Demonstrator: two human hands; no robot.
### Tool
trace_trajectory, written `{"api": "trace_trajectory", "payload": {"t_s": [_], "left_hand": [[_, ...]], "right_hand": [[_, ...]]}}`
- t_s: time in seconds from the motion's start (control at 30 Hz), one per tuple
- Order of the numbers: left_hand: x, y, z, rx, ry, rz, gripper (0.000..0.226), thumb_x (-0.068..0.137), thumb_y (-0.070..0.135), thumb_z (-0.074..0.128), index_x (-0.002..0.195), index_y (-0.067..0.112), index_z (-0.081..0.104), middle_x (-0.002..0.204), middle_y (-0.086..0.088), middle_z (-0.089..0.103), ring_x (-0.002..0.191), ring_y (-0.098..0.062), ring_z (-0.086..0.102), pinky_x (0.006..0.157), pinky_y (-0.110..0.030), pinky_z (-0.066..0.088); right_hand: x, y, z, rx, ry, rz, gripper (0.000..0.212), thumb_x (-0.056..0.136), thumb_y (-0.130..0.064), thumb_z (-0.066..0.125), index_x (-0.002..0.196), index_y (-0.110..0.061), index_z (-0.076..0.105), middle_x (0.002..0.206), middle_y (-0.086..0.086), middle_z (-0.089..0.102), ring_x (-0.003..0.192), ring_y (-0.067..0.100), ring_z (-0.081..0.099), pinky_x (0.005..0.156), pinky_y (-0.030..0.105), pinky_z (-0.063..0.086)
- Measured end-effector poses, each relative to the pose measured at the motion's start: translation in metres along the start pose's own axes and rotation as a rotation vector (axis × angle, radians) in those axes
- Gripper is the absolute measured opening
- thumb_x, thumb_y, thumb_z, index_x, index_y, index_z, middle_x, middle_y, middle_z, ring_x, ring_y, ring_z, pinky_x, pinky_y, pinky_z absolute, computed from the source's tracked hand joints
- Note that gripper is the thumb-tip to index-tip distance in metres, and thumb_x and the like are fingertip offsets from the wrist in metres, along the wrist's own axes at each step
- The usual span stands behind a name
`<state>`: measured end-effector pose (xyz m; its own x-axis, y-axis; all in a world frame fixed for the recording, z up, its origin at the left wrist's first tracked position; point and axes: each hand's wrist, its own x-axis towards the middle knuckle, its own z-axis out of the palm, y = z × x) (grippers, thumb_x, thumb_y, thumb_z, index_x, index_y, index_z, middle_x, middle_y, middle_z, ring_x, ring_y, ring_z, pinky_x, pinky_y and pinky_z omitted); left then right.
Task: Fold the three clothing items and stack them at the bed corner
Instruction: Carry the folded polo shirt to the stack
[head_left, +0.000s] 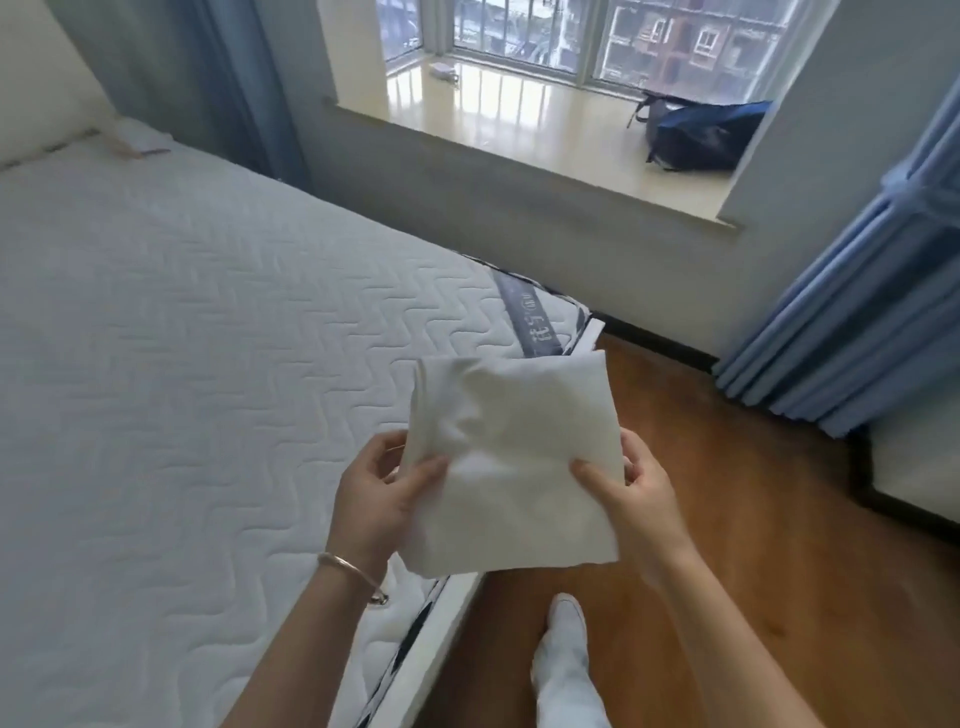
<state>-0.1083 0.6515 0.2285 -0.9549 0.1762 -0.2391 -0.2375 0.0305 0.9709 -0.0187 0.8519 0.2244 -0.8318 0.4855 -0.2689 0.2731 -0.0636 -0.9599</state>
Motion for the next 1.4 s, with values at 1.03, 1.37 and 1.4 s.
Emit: {"api": "trace_trajectory", "payload": {"t_s": [1.03,1.37,1.4], "left_hand": [[0.401,0.108,0.536,-0.087,-0.203,0.001,0.027,0.073,0.004,0.073,0.096,0.013,0.062,0.093,-0.008,0.069,0.080,-0.021,0.064,0.074,-0.033,0.050],[0.593,0.178,0.601,-0.206,-0.044,-0.016,0.024,0.076,0.006,0.070,0.097,0.015,0.062,0.090,-0.002,0.072,0.082,-0.024,0.067,0.077,-0.041,0.053],[0.609,0.183,0.604,-0.214,-0.017,-0.011,0.025,0.076,0.006,0.071,0.098,0.014,0.062,0.090,-0.002,0.072,0.081,-0.024,0.067,0.076,-0.041,0.054]], "right_hand": [[0.506,-0.135,-0.380,0.061,0.233,-0.078,0.042,0.079,-0.019,0.071,0.116,-0.029,0.051,0.098,0.001,0.068,0.086,0.018,0.068,0.077,0.039,0.057],[0.745,-0.226,-0.379,0.063,0.050,-0.093,0.046,0.077,-0.018,0.074,0.118,-0.024,0.056,0.101,0.006,0.070,0.086,0.023,0.069,0.079,0.044,0.056],[0.767,-0.234,-0.376,0.042,0.032,-0.098,0.046,0.076,-0.018,0.074,0.118,-0.025,0.056,0.101,0.004,0.070,0.085,0.021,0.070,0.078,0.043,0.057]]}}
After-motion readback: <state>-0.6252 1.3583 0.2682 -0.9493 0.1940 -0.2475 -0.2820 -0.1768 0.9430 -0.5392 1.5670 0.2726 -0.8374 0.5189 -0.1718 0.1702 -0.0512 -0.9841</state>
